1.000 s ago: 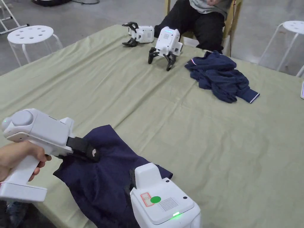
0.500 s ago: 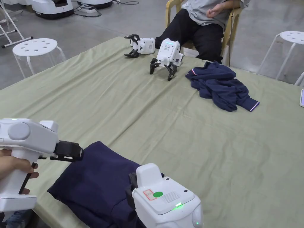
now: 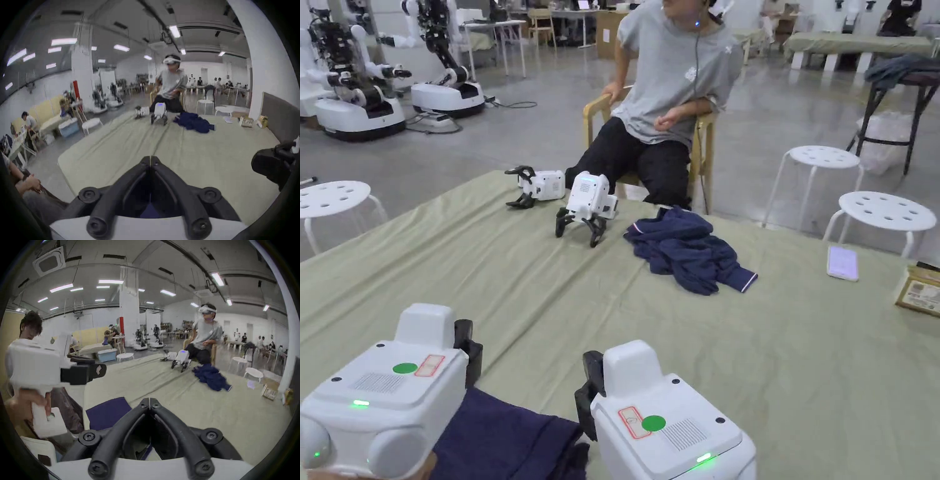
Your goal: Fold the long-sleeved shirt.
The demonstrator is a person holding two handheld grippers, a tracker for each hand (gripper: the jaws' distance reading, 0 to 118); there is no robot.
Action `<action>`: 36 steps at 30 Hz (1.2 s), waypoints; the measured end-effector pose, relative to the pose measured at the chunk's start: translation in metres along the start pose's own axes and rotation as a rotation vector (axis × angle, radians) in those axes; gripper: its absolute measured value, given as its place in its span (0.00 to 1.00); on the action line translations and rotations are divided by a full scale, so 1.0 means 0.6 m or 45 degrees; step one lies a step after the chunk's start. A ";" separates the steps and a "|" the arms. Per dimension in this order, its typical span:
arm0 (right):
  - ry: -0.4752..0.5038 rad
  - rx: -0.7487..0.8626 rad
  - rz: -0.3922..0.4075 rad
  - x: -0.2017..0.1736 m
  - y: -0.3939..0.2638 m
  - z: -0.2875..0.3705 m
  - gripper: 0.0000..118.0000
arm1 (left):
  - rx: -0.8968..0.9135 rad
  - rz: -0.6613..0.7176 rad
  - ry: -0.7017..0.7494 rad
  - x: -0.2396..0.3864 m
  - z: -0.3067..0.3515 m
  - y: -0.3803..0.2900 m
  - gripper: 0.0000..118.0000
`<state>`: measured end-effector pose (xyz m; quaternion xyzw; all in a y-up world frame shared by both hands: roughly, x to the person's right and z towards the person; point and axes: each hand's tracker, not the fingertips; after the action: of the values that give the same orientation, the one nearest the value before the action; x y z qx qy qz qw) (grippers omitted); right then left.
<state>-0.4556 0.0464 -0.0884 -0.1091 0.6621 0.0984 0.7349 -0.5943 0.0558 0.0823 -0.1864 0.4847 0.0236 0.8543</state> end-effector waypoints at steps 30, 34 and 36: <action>-1.150 0.285 -0.016 0.381 0.068 0.478 0.00 | 0.368 0.003 -0.644 0.481 0.154 0.227 0.06; -1.155 0.292 -0.010 0.382 0.069 0.480 0.00 | 0.341 -0.012 -0.643 0.476 0.151 0.222 0.13; -1.159 0.298 -0.020 0.382 0.068 0.480 0.00 | 0.349 -0.009 -0.641 0.468 0.150 0.222 0.15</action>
<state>-0.1695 0.1690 -0.2889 0.0239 0.2783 0.0552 0.9586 -0.4014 0.1708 -0.1507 -0.0590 0.2553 0.0004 0.9651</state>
